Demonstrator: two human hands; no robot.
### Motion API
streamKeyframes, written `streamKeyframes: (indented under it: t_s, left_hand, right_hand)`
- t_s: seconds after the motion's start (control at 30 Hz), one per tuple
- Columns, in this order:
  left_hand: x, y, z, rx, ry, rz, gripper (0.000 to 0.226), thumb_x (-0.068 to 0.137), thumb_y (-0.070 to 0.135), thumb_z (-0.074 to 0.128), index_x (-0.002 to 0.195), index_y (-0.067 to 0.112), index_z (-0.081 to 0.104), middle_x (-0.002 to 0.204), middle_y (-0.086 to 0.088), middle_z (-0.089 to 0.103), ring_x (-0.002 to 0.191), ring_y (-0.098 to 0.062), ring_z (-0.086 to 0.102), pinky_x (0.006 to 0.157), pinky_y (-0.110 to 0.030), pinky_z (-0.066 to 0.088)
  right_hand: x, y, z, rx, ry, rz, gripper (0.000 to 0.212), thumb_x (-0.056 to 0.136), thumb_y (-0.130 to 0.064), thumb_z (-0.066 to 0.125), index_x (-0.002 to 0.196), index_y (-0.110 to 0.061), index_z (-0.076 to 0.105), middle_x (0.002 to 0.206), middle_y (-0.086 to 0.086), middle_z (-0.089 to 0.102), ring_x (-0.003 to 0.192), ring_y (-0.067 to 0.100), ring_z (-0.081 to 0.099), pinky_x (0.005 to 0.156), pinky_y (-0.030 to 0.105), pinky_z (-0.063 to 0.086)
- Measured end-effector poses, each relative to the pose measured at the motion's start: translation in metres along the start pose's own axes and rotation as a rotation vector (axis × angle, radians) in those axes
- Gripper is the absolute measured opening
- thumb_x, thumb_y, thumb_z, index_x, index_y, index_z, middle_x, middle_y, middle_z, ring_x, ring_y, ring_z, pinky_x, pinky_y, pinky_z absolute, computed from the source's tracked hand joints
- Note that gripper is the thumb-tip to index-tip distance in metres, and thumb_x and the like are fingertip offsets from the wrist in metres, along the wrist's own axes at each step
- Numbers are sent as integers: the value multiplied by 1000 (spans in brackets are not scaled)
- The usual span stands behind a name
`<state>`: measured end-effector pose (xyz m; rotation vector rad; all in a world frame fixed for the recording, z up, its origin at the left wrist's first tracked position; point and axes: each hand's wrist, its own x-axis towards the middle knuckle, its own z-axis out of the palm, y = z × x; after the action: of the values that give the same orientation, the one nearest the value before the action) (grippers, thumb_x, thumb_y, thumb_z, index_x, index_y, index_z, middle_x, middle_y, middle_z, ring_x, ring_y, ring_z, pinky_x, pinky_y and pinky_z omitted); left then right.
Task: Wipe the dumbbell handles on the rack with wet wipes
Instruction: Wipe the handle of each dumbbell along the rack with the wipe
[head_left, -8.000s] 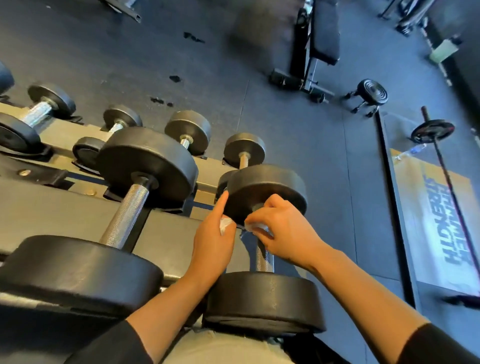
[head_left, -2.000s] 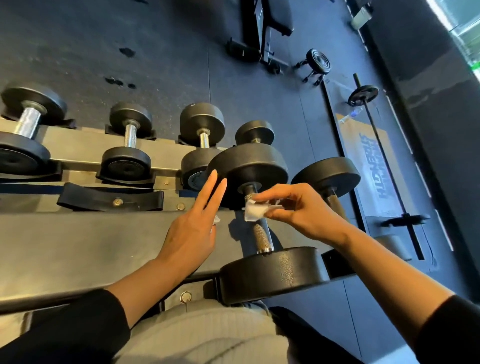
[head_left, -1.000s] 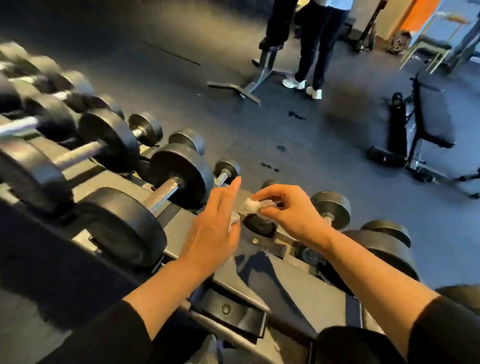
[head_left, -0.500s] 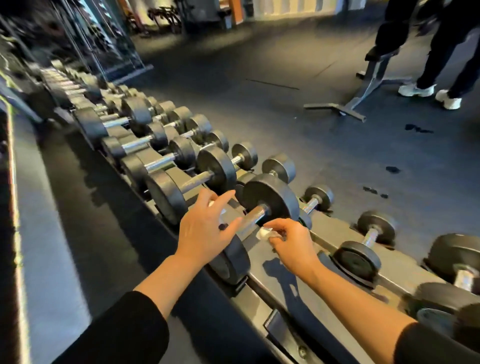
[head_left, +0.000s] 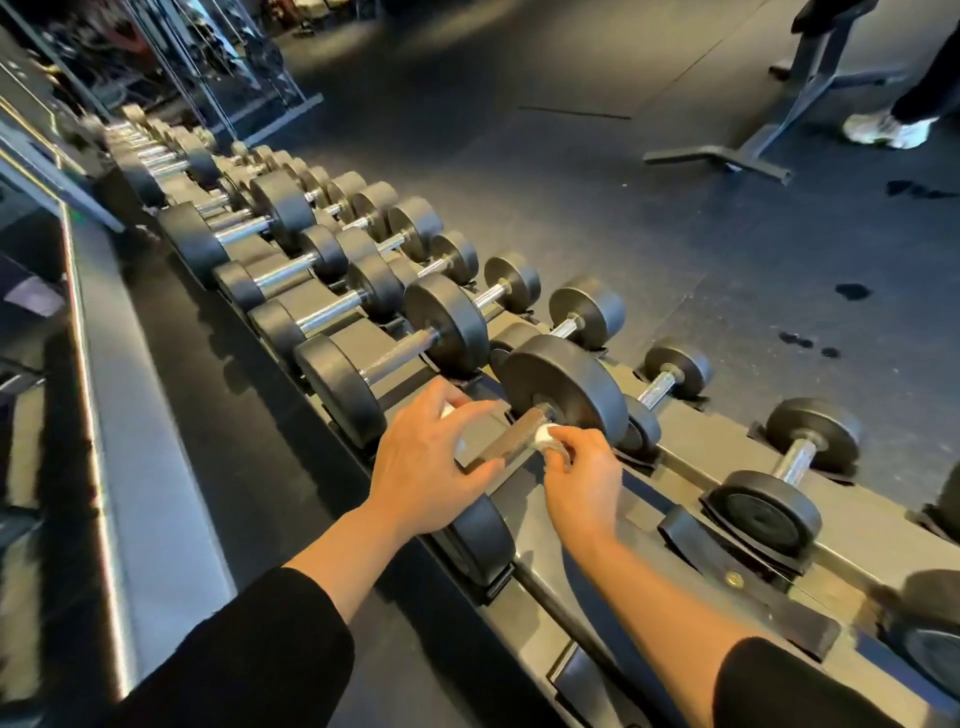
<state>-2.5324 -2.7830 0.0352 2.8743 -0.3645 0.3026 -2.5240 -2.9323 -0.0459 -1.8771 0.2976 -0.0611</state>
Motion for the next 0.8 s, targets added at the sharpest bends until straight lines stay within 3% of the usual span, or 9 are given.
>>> streamKeyframes:
  t_s: [0.13, 0.23, 0.37, 0.6, 0.7, 0.8]
  left_hand:
    - [1, 1, -1, 8, -27, -16, 53, 76, 61, 51, 119, 32, 62, 105, 11, 48, 92, -1, 41, 74, -15, 38]
    - [0, 2, -3, 27, -55, -18, 56, 77, 63, 49, 121, 32, 61, 106, 11, 47, 95, -2, 41, 76, -16, 35]
    - [1, 3, -1, 50, -77, -17, 56, 76, 62, 49, 121, 30, 62, 104, 9, 48, 93, -5, 43, 74, -16, 33]
    - [1, 3, -2, 68, -92, -24, 54, 77, 60, 50, 120, 29, 61, 103, 7, 49, 89, -8, 47, 72, -24, 41]
    - [1, 5, -1, 59, -97, -48, 53, 76, 60, 50, 119, 31, 61, 103, 9, 49, 89, -8, 48, 72, -22, 41]
    - [2, 8, -2, 52, -110, -83, 56, 75, 61, 49, 120, 31, 61, 105, 9, 50, 92, -7, 47, 74, -16, 35]
  right_hand:
    - [1, 2, 9, 155, -1, 6, 19, 88, -9, 63, 103, -20, 64, 98, -6, 60, 97, 10, 59, 83, 19, 50]
    - [1, 4, 12, 212, -11, 31, 20, 87, -8, 64, 101, -22, 64, 98, -5, 64, 94, 7, 61, 74, 6, 44]
    - [-13, 5, 16, 228, -67, -25, 21, 84, -3, 64, 88, -24, 65, 89, -12, 59, 85, 0, 58, 73, 6, 43]
    - [-35, 9, 14, 312, -399, -64, 21, 80, 1, 67, 86, -18, 73, 84, -12, 63, 84, 0, 59, 75, 14, 48]
    - [-24, 4, 5, 351, -204, -91, 21, 83, 2, 64, 92, -16, 71, 91, -8, 65, 88, 3, 61, 80, 16, 51]
    - [-1, -1, -2, 244, 6, -114, 27, 86, 2, 59, 109, -9, 68, 111, -1, 64, 105, 9, 59, 87, 2, 41]
